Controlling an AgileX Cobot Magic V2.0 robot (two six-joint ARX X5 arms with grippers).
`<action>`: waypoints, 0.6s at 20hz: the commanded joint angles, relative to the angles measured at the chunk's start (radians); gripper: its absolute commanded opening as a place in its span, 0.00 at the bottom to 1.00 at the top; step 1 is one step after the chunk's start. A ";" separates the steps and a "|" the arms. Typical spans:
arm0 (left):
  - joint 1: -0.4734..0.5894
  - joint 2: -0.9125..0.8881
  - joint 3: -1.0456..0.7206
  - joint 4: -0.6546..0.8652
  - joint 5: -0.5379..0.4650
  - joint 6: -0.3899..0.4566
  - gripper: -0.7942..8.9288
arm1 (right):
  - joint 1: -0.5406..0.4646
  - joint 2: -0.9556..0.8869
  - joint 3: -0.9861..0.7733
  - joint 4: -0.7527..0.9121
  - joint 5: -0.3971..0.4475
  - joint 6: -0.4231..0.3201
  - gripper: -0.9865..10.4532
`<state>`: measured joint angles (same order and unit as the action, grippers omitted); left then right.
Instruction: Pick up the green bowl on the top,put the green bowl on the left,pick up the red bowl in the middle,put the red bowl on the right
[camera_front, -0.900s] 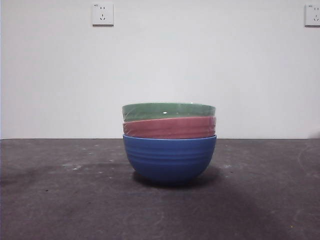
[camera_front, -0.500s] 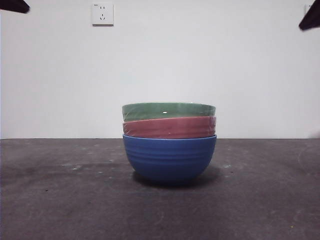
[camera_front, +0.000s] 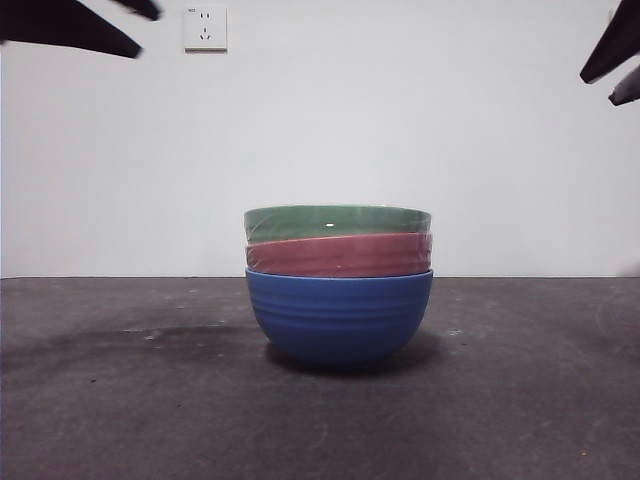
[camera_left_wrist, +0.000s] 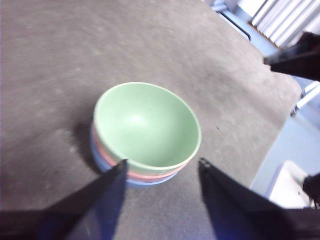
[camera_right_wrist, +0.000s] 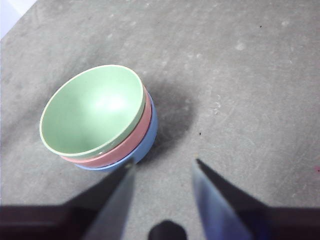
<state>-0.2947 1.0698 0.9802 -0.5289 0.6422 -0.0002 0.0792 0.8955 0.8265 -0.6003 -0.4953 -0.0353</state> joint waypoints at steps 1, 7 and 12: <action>-0.095 0.071 0.054 -0.013 -0.032 0.056 0.41 | 0.001 0.001 0.003 0.005 -0.002 0.004 0.28; -0.329 0.326 0.278 -0.178 -0.239 0.239 0.40 | 0.002 0.001 0.003 0.002 -0.002 0.004 0.28; -0.427 0.490 0.369 -0.228 -0.396 0.373 0.40 | 0.002 0.001 0.003 -0.004 -0.002 0.003 0.28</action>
<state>-0.7197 1.5543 1.3495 -0.7509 0.2478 0.3279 0.0792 0.8955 0.8265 -0.6060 -0.4953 -0.0341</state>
